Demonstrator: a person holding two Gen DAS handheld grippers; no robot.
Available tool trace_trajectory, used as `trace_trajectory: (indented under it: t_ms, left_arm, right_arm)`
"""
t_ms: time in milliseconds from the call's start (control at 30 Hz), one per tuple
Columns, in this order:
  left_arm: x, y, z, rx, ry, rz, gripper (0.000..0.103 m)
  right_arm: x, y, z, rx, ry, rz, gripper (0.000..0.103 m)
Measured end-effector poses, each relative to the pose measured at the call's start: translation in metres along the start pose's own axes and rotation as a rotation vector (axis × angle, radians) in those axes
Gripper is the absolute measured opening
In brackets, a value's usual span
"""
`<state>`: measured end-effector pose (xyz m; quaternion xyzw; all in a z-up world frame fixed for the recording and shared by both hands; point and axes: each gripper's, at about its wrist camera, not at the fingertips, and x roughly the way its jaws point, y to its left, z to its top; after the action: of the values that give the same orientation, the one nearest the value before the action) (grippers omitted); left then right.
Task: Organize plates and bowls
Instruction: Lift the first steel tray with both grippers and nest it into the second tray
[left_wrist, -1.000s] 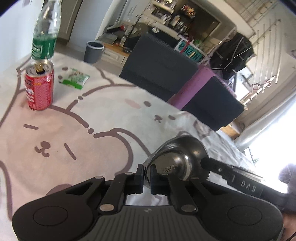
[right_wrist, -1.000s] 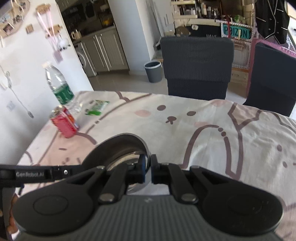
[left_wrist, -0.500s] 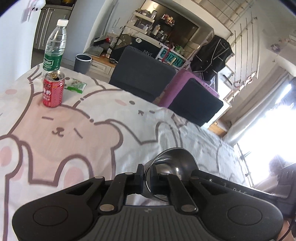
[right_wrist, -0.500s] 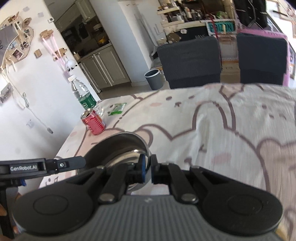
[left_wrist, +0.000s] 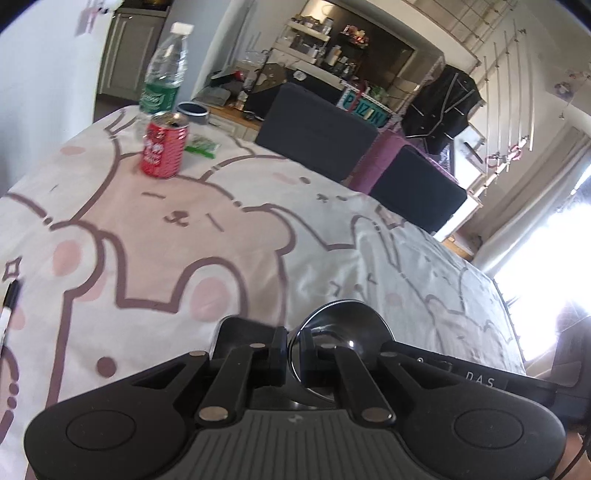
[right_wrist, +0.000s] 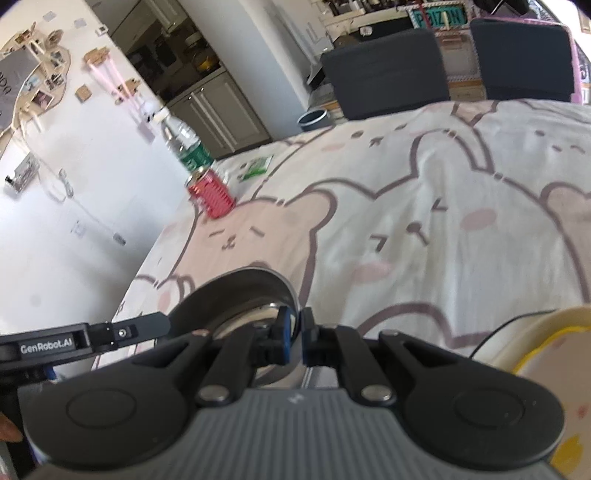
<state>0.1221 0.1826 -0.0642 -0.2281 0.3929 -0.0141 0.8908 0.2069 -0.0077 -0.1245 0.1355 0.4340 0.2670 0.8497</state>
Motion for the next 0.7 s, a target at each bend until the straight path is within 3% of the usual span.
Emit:
trace_trajectory:
  t_ms: [700]
  left_arm:
    - [0.013, 0.03, -0.014, -0.053, 0.08, 0.062, 0.006]
  right_arm:
    - [0.027, 0.012, -0.013, -0.05, 0.06, 0.016, 0.007]
